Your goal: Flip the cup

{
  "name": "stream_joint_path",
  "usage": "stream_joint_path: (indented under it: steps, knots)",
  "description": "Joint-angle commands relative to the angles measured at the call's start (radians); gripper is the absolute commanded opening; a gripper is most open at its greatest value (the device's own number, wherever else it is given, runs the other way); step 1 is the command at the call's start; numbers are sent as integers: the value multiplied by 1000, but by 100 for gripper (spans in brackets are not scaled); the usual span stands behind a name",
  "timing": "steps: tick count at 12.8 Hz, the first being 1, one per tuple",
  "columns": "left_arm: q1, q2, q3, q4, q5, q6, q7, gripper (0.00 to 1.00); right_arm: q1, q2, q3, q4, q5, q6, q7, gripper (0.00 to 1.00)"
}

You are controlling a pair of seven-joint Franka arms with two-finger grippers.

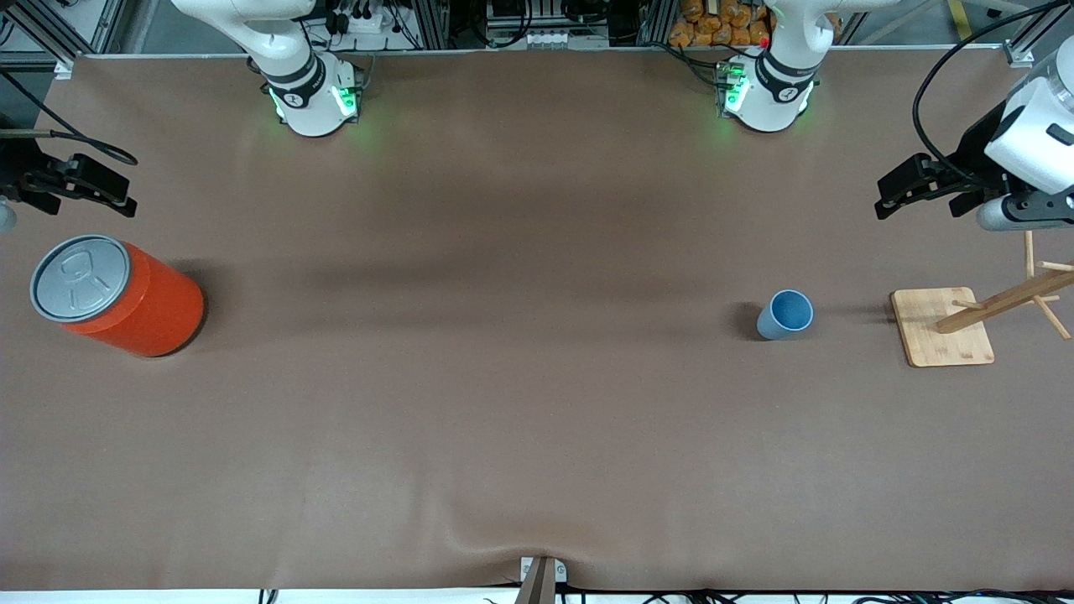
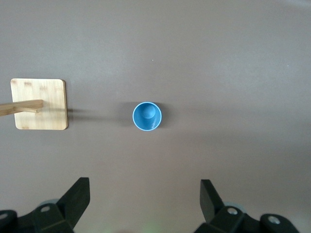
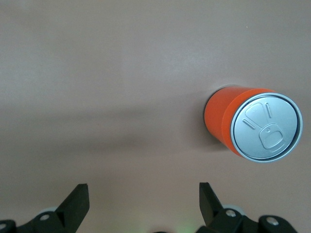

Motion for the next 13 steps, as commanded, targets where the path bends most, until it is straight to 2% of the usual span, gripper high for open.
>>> stream_joint_path:
  steps: [1,3,6,13]
  knots:
    - [13,-21,-13,-10,12,19,11,100,6,-10,-4,10,18,-16,-9,100]
    - [13,-35,-16,-41,18,47,12,100,6,-10,-3,10,18,-16,-9,100]
    - [16,-116,-16,-166,25,137,12,100,3,-10,-4,10,18,-28,-9,100]
    - [105,-174,-5,-161,26,60,58,100,1,-10,-6,10,27,-28,-9,100]
